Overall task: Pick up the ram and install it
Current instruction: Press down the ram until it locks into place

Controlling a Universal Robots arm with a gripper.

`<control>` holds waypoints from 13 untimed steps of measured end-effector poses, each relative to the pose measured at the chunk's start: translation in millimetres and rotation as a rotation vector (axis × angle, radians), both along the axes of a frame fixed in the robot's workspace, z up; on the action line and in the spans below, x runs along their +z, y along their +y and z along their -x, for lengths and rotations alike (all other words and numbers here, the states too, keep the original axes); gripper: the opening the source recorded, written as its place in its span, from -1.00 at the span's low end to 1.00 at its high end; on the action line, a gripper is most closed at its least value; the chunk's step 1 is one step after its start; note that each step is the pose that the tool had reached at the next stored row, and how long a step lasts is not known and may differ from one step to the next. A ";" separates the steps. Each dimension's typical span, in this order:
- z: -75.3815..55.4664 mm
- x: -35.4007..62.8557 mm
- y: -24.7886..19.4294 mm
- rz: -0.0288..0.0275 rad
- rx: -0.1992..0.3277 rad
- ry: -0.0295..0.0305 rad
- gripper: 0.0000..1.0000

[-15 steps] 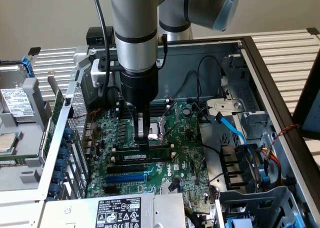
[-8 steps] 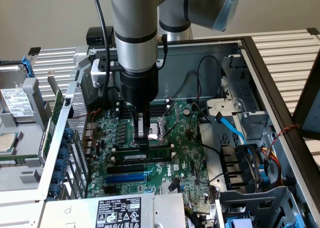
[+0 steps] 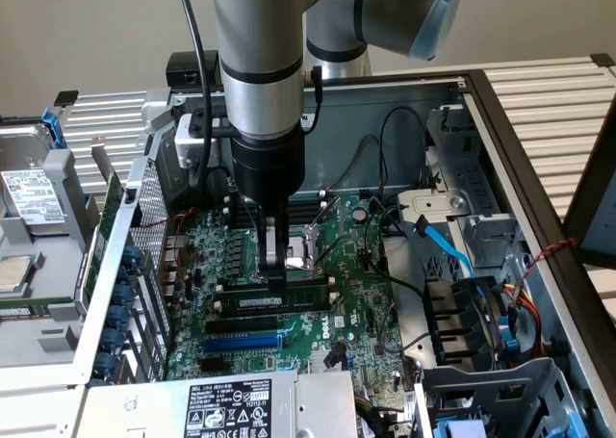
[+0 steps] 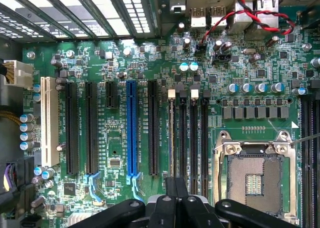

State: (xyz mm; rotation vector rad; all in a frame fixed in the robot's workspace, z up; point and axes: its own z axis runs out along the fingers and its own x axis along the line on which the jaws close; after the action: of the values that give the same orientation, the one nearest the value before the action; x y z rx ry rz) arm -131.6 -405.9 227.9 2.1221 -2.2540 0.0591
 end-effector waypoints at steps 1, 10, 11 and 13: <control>-0.1 -0.5 0.1 -0.0007 0.000 -0.0005 -0.80; 0.0 -2.8 0.0 0.0000 0.000 -0.0001 -0.80; 0.0 -3.1 0.0 0.0000 0.000 -0.0001 -0.80; 0.0 -3.7 0.0 -0.0002 0.000 -0.0002 -0.80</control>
State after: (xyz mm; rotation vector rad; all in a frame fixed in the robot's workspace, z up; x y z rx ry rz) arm -131.6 -405.9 224.1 2.1223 -2.2543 0.0592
